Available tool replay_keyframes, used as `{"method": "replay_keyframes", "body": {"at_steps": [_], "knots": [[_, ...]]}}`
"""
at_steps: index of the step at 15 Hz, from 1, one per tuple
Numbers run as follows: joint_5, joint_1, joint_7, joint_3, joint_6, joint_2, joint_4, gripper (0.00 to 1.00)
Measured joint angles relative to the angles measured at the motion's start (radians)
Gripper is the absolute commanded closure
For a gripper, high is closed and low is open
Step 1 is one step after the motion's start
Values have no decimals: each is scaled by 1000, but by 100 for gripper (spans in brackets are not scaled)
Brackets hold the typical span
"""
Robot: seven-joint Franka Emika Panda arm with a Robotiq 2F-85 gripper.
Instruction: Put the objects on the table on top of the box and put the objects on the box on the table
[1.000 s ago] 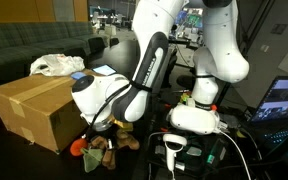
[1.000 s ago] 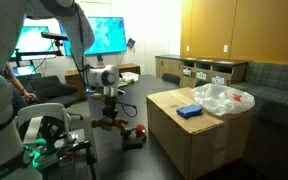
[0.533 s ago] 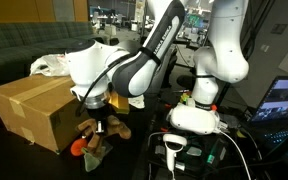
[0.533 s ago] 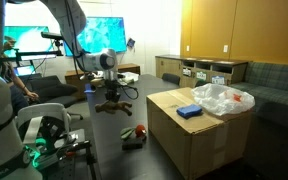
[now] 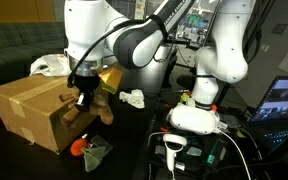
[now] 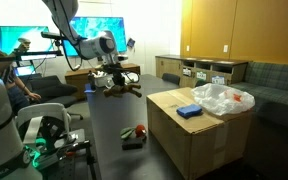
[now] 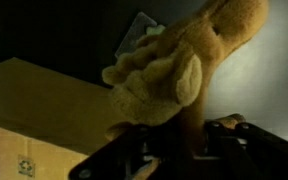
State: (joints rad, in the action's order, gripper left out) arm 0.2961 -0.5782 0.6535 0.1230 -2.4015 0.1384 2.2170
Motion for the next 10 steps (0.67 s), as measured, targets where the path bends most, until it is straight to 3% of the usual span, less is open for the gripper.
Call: {"method": "replay_keyframes", "body": {"at_steps": [10], "knots": [[20,201,109,7,-1,62,-248,96]]}}
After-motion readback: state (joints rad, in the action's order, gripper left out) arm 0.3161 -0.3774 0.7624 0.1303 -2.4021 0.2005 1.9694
